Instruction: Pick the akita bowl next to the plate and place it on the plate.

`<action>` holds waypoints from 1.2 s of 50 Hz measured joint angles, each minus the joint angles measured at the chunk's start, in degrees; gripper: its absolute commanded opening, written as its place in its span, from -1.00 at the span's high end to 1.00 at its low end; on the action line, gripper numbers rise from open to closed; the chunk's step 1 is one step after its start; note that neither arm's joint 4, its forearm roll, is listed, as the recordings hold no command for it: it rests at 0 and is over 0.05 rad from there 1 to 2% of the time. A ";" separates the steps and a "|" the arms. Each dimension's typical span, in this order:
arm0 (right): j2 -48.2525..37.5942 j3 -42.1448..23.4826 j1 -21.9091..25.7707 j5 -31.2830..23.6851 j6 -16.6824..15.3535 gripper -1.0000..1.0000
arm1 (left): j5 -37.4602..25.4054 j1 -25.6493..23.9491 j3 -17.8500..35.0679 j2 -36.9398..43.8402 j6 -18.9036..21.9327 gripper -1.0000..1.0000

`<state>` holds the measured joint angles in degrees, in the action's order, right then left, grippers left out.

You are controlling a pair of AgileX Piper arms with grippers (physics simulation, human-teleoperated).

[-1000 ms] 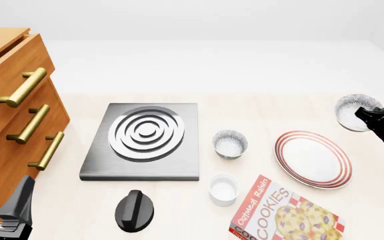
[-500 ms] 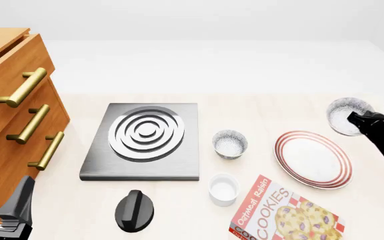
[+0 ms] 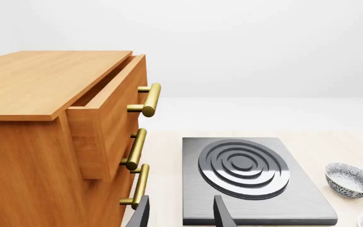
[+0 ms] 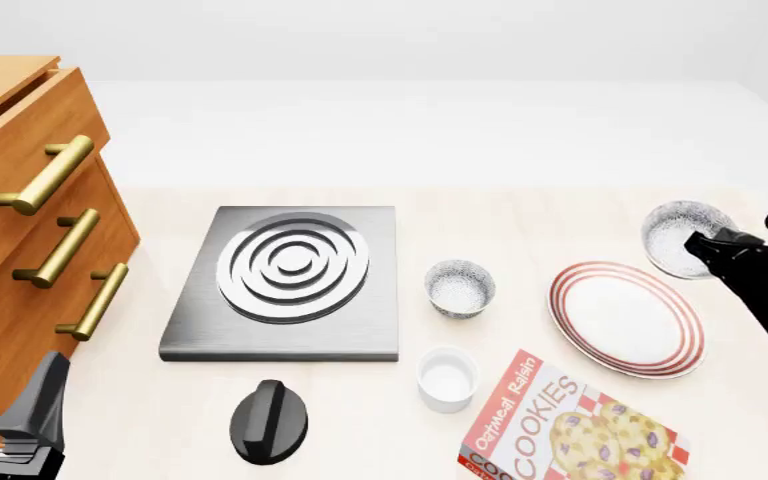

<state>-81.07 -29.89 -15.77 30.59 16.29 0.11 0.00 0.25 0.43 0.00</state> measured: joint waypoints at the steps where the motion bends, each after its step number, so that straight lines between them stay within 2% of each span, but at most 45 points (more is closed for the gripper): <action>1: 0.10 0.12 0.09 0.02 0.04 1.00 | 0.00 0.00 0.00 0.00 0.00 -1.00; 60: -2.47 5.55 3.38 4.79 0.38 1.00 | 0.00 0.00 0.00 0.00 0.00 -1.00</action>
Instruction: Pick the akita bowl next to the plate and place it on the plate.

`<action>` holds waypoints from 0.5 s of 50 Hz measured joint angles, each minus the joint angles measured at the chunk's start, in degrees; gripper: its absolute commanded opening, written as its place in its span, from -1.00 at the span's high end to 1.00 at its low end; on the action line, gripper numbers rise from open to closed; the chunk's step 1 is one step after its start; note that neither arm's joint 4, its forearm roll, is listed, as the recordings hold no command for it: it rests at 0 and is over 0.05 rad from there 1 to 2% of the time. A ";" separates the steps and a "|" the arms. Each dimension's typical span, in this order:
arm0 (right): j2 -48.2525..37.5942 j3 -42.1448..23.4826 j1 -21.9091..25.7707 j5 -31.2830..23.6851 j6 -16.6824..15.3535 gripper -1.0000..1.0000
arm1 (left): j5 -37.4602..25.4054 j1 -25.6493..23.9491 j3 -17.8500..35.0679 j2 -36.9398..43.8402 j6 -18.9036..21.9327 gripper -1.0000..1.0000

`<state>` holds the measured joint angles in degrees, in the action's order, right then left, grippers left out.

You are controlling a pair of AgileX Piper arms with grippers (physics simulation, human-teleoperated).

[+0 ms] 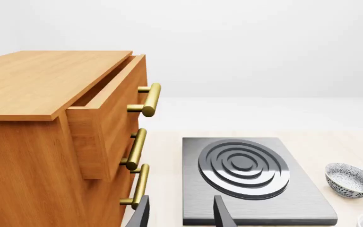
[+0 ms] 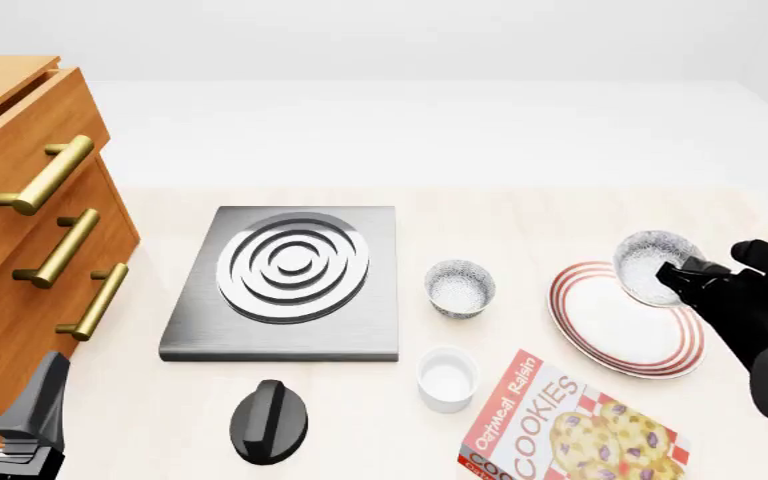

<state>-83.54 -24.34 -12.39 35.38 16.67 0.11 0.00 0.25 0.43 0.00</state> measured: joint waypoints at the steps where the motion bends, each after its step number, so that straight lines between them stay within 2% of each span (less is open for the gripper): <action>1: -0.01 0.10 0.06 0.07 -0.01 1.00 | 0.00 0.00 0.00 0.00 0.00 -1.00; 25: -1.40 1.89 1.07 2.14 -0.38 1.00 | 0.00 0.00 0.00 0.00 0.00 -1.00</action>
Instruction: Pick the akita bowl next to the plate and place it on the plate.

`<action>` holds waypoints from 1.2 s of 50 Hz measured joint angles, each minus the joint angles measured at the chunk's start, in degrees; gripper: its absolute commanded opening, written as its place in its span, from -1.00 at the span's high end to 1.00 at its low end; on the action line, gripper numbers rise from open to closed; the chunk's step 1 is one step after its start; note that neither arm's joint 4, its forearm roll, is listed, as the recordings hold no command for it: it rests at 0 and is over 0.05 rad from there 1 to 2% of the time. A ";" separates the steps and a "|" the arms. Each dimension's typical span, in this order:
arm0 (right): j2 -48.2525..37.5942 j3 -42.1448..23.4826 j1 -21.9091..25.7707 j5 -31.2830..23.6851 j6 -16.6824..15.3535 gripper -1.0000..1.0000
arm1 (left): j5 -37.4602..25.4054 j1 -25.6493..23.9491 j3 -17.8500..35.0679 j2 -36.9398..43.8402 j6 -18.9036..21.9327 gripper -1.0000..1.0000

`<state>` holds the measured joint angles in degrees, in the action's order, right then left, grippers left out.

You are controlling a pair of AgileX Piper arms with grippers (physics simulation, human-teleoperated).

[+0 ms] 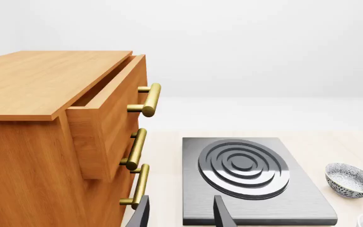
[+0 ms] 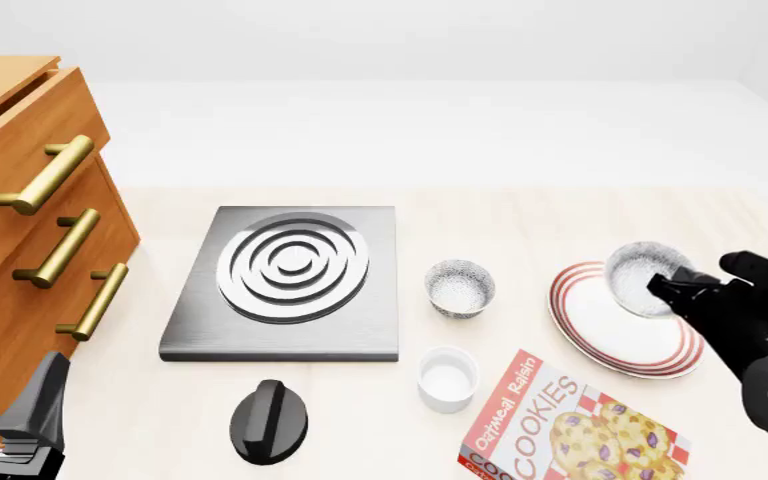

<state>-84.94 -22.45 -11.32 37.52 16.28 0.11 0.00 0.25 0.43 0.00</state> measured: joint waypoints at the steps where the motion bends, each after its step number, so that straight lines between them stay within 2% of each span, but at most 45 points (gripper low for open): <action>1: -0.07 0.07 0.04 0.09 -0.02 1.00 | 0.00 0.00 0.00 0.00 0.00 -1.00; 60: -7.47 1.11 0.81 5.44 -1.41 1.00 | 0.00 0.00 0.00 0.00 0.00 -1.00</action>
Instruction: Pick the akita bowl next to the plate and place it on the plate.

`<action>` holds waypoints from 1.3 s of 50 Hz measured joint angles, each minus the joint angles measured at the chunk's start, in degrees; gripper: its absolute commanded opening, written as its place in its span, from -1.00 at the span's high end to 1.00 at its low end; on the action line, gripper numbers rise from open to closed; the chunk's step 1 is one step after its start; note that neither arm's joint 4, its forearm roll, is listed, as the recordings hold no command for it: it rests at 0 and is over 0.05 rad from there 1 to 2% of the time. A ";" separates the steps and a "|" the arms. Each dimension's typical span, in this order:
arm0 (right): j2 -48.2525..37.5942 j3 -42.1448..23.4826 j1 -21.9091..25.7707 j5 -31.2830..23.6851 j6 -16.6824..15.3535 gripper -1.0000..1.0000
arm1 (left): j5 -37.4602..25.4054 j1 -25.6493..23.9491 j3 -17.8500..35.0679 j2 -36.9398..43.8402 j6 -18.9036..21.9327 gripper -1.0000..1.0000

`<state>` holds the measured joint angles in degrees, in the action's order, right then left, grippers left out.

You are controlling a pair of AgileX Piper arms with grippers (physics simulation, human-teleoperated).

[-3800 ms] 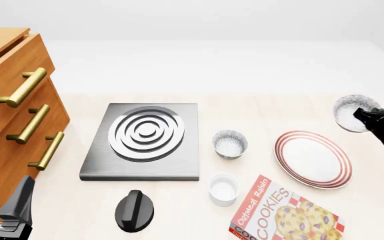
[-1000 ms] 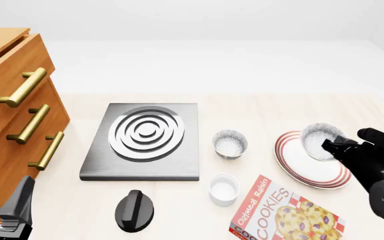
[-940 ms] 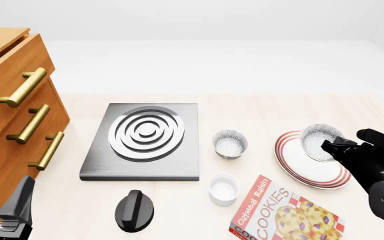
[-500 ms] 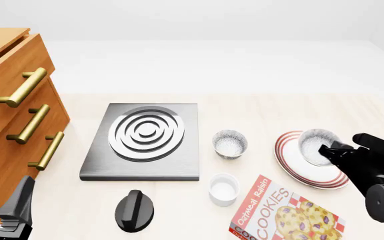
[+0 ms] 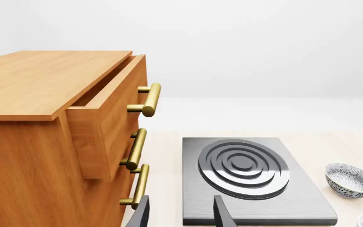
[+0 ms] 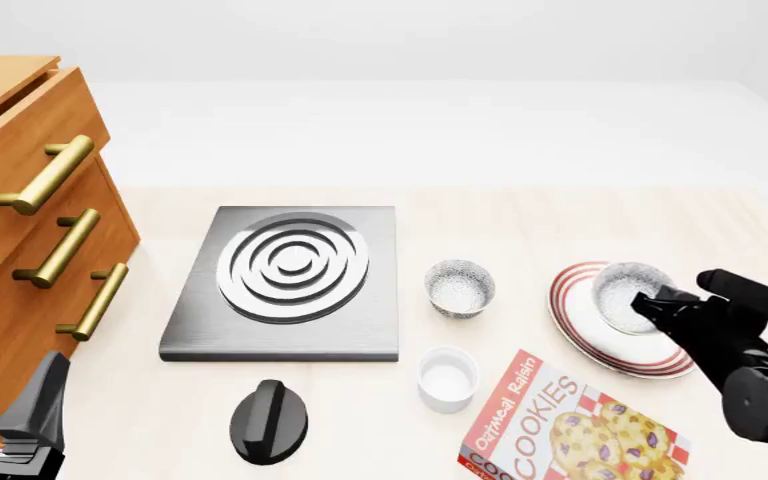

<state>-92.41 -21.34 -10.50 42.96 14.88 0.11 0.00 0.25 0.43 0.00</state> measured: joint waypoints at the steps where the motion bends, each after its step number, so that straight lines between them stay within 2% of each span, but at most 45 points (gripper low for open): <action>1: -0.12 -0.04 0.01 0.05 -0.01 1.00 | 0.00 0.00 0.00 0.00 0.00 -1.00; 65: -8.42 -3.02 -0.86 2.01 -1.25 1.00 | 0.00 0.00 0.00 0.00 0.00 -1.00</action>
<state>-100.83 -24.36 -11.36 44.97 13.63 0.11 0.00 0.25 0.43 0.00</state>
